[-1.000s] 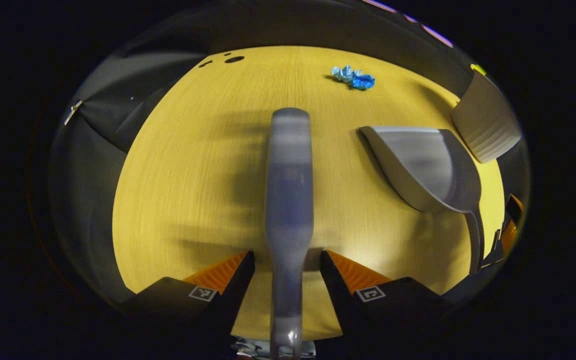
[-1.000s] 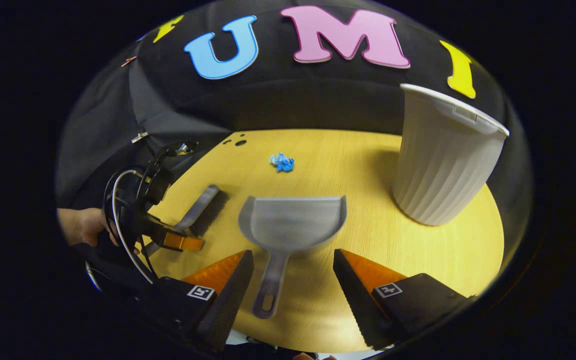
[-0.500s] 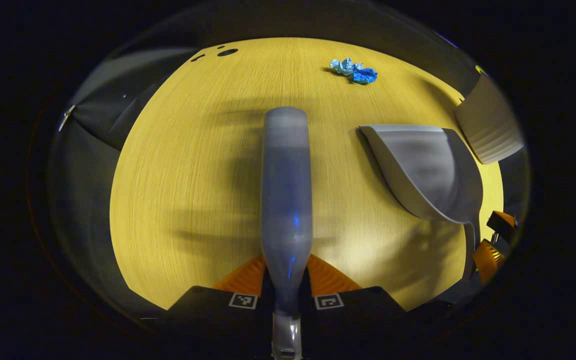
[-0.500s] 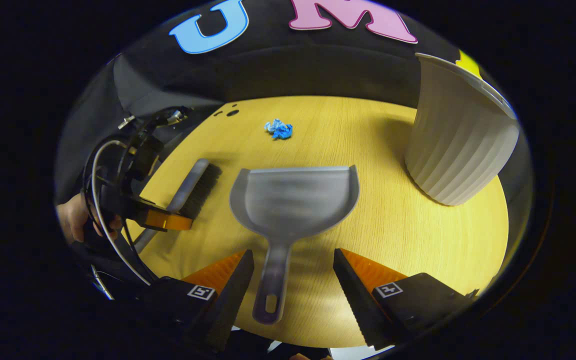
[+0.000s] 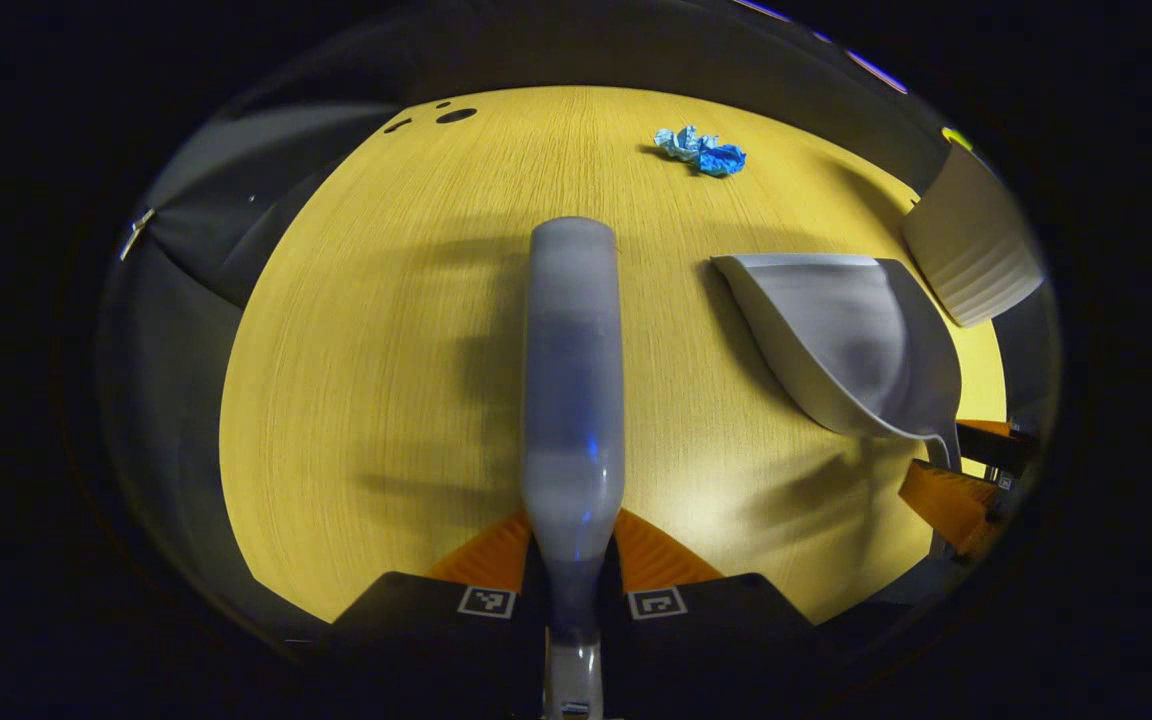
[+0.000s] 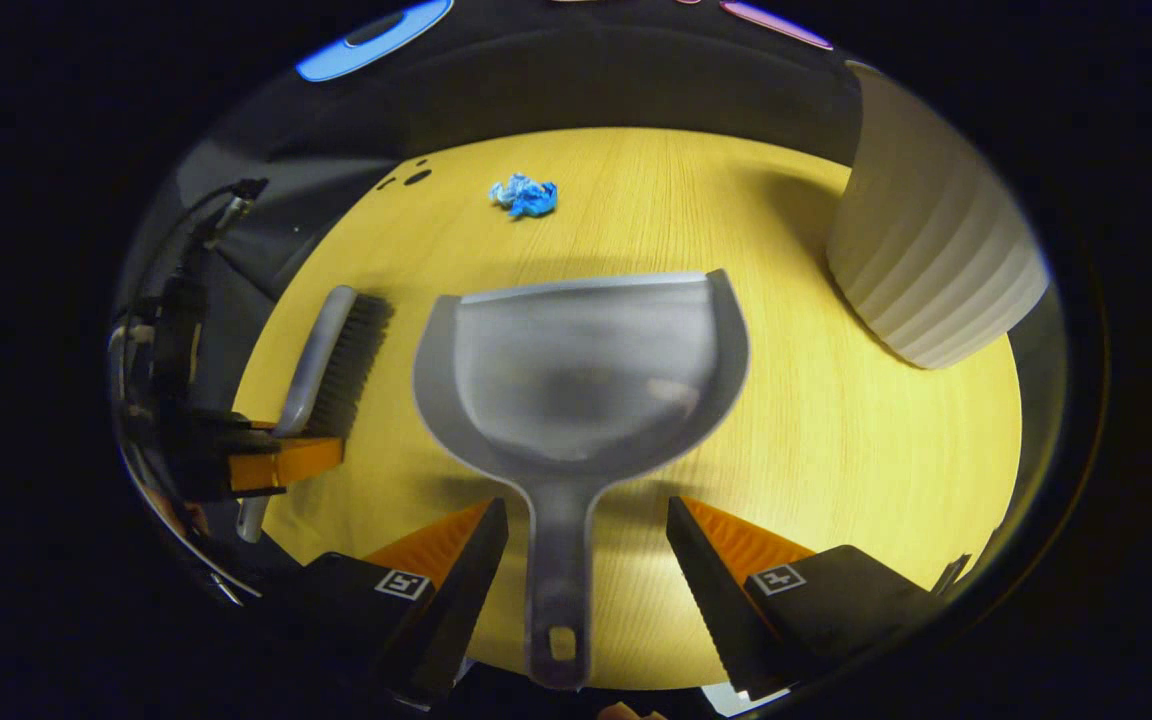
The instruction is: Pick up the small broom and dustpan from the desktop, sweep the trash into the dustpan with the broom, and then empty the trash into the garbage bin.
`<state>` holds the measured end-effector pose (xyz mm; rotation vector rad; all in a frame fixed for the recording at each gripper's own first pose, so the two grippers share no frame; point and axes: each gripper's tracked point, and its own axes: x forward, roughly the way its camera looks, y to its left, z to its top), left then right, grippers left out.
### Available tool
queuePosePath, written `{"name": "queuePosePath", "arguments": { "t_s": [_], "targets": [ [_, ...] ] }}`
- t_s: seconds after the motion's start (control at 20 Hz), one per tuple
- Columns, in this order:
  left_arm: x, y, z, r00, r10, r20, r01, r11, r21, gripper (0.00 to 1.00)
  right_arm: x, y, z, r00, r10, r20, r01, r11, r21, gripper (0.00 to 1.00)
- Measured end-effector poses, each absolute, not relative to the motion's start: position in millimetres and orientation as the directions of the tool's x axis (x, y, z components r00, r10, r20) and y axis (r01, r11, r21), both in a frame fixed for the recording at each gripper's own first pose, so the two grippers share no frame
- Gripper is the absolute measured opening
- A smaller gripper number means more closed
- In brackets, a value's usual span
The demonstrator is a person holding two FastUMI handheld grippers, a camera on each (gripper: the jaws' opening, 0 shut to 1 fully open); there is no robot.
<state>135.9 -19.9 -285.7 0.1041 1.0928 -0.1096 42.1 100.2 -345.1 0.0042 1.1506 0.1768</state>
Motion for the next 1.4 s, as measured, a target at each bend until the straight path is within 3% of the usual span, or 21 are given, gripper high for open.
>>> {"name": "queuePosePath", "arguments": {
  "t_s": [0.2,0.25,0.4,0.5,0.65,0.7,0.75,1.1,1.2,1.4],
  "targets": [
    [140,-21,-283,0.452,-0.058,-0.89,0.09,0.996,-0.019,0.27,49,97,-368,0.331,0.101,-0.938,-0.107,0.992,0.069,0.96],
    [141,-20,-282,0.452,-0.053,-0.891,0.093,0.996,-0.012,0.27,54,97,-364,0.35,0.093,-0.932,-0.105,0.993,0.06,0.94],
    [156,-9,-270,0.475,-0.018,-0.88,0.116,0.992,0.042,0.27,57,104,-367,0.349,0.097,-0.932,-0.115,0.992,0.06,0.71],
    [172,-10,-261,0.483,-0.03,-0.875,0.123,0.992,0.034,0.27,55,103,-368,0.315,0.103,-0.944,-0.147,0.987,0.059,0.39],
    [210,0,-248,0.512,-0.001,-0.859,0.169,0.98,0.1,0.27,52,93,-367,0.28,0.13,-0.951,-0.229,0.971,0.065,0.36],
    [223,2,-246,0.518,0.003,-0.855,0.191,0.974,0.119,0.27,51,87,-366,0.275,0.127,-0.953,-0.258,0.965,0.054,0.27],
    [236,4,-244,0.52,0.011,-0.854,0.212,0.967,0.141,0.27,52,82,-369,0.269,0.127,-0.955,-0.285,0.957,0.047,0.35],
    [337,4,-238,0.526,0.077,-0.847,0.379,0.871,0.314,0.27,48,50,-370,0.221,0.148,-0.964,-0.43,0.902,0.04,0.34],
    [364,-1,-235,0.541,0.102,-0.835,0.44,0.811,0.384,0.23,50,44,-371,0.225,0.153,-0.962,-0.447,0.894,0.037,0.34],
    [411,-35,-225,0.556,0.101,-0.825,0.615,0.617,0.49,0.27,62,44,-388,0.257,0.17,-0.951,-0.446,0.894,0.04,0.34]
  ]
}}
